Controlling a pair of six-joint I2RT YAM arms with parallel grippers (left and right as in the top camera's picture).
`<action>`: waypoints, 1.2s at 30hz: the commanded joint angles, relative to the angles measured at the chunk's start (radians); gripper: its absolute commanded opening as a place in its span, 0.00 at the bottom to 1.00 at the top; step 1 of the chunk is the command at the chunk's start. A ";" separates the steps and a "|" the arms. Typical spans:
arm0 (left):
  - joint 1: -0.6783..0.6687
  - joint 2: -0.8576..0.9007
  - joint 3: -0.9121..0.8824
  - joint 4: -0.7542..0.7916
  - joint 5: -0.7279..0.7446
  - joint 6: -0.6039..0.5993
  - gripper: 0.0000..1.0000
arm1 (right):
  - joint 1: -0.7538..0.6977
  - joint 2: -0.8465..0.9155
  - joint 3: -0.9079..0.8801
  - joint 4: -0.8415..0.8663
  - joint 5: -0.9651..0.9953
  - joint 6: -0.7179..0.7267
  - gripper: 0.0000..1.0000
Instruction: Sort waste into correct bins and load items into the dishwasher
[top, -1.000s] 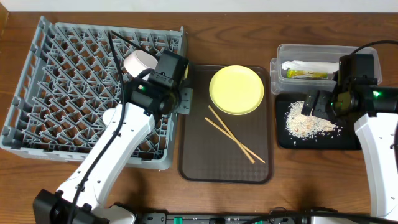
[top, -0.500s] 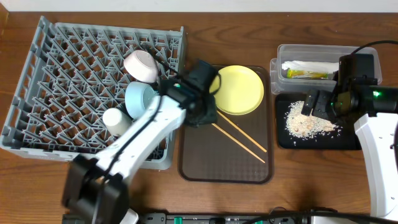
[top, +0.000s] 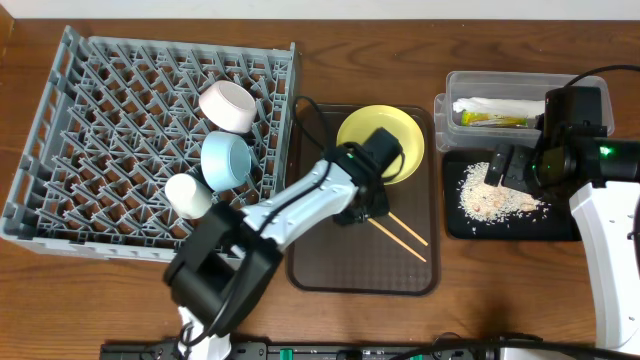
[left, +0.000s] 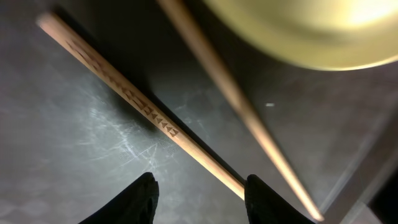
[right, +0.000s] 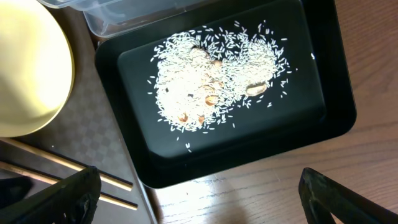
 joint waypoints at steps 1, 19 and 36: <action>-0.022 0.065 0.004 0.001 -0.002 -0.085 0.49 | -0.004 -0.005 0.014 -0.002 0.017 -0.012 0.99; -0.002 0.108 0.004 -0.006 -0.006 -0.090 0.21 | -0.004 -0.005 0.014 -0.011 0.017 -0.012 0.99; 0.063 0.108 0.004 -0.057 -0.051 -0.091 0.26 | -0.003 -0.005 0.014 -0.017 0.017 -0.012 0.99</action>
